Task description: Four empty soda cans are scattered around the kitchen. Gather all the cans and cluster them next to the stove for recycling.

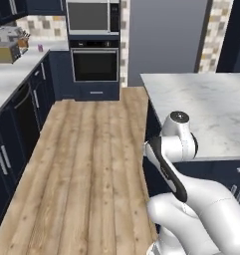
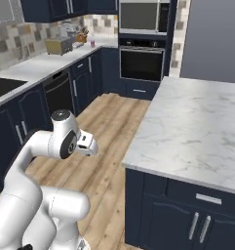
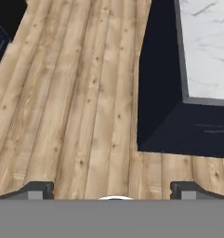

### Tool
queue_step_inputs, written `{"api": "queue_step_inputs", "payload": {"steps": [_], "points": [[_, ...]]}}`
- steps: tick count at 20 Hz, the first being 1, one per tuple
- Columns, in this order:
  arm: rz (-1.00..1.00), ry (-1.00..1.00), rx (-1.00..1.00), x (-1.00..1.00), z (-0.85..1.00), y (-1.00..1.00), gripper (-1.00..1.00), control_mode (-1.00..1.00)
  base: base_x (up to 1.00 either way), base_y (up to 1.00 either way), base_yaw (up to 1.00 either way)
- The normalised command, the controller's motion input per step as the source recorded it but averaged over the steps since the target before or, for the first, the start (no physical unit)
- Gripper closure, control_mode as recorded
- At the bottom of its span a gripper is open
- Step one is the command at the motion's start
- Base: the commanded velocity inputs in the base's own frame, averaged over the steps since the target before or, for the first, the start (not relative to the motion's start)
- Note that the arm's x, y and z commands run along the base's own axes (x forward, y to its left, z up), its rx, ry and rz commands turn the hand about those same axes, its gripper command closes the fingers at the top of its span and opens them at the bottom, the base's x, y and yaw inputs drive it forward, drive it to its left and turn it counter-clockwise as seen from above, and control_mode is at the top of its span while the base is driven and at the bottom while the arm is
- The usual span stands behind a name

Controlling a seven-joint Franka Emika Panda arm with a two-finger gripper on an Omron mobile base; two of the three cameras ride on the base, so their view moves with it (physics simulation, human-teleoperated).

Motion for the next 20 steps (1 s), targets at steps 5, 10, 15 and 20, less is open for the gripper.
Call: {"api": "queue_step_inputs", "payload": {"steps": [5, 10, 15, 20], "points": [[0.00, 0.00, 0.00, 0.00, 0.00, 0.00, -1.00, 1.00, 0.40, 0.58, -0.10], [0.00, 0.00, 0.00, 0.00, 0.00, 0.00, -1.00, 1.00, 0.60, 0.49, -0.01], [0.00, 0.00, 0.00, 0.00, 0.00, 0.00, -1.00, 1.00, 0.71, 0.33, 0.00], [0.00, 0.00, 0.00, 0.00, 0.00, 0.00, -1.00, 1.00, 0.73, 0.24, -0.03]]}}
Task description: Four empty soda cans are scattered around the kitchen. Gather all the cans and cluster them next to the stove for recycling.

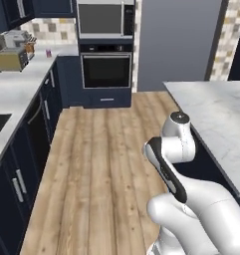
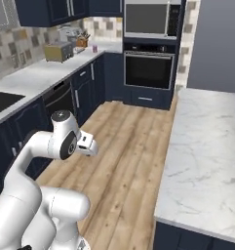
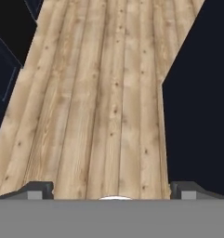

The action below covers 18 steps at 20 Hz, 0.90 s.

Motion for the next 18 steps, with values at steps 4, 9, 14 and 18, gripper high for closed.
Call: {"api": "queue_step_inputs", "payload": {"steps": [4, 9, 14, 18], "points": [[0.00, 0.00, 0.00, 0.00, 0.00, 0.00, -1.00, 1.00, 0.74, 0.21, -0.04], [0.00, 0.00, 0.00, 0.00, 0.00, 0.00, -1.00, 1.00, 0.74, 0.20, -0.04], [0.00, 0.00, 0.00, 0.00, 0.00, 0.00, -1.00, 1.00, 0.73, 0.20, -0.03], [0.00, 0.00, 0.00, 0.00, 0.00, 0.00, -1.00, 1.00, 0.74, 0.20, -0.03]]}}
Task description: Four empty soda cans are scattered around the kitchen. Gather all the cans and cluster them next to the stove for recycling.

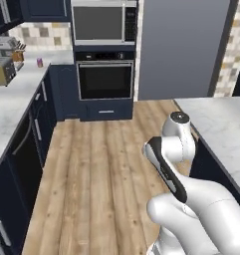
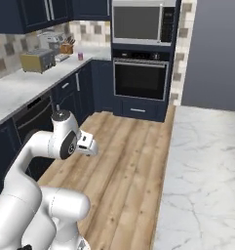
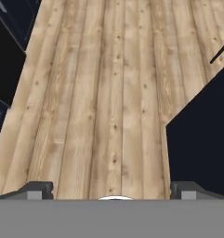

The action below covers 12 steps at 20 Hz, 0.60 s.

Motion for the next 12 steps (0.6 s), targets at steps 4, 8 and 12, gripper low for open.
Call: {"api": "queue_step_inputs", "payload": {"steps": [4, 8, 12], "points": [[0.00, 0.00, 0.00, 0.00, 0.00, 0.00, -1.00, 1.00, 0.74, 0.20, -0.03], [0.00, 0.00, 0.00, 0.00, 0.00, 0.00, -1.00, 1.00, 0.74, 0.19, -0.01], [0.00, 0.00, 0.00, 0.00, 0.00, 0.00, -1.00, 1.00, 0.74, 0.19, 0.00]]}}
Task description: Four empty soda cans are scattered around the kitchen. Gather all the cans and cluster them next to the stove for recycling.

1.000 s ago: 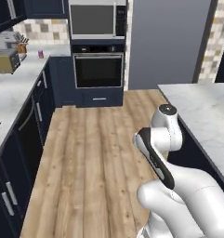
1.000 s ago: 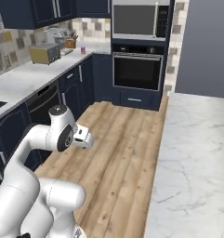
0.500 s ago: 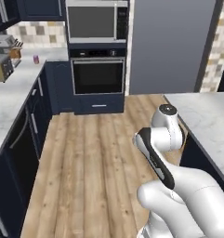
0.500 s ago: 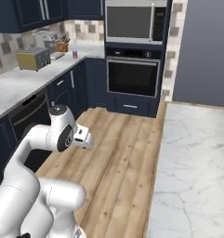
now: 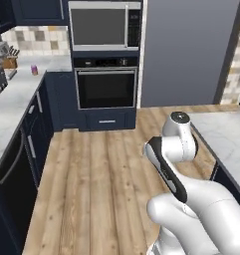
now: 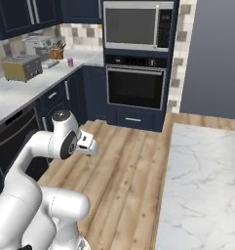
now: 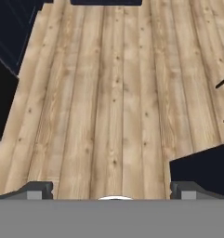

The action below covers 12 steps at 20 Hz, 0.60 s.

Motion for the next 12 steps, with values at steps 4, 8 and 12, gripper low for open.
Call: {"api": "queue_step_inputs", "payload": {"steps": [4, 8, 12], "points": [[0.00, 0.00, 0.00, 0.00, 0.00, 0.00, -1.00, 1.00, 0.75, 0.19, 0.00], [0.00, 0.00, 0.00, 0.00, 0.00, 0.00, -1.00, 1.00, 0.75, 0.19, 0.00], [0.00, 0.00, 0.00, 0.00, 0.00, 0.00, -1.00, 1.00, 0.75, 0.19, 0.00]]}}
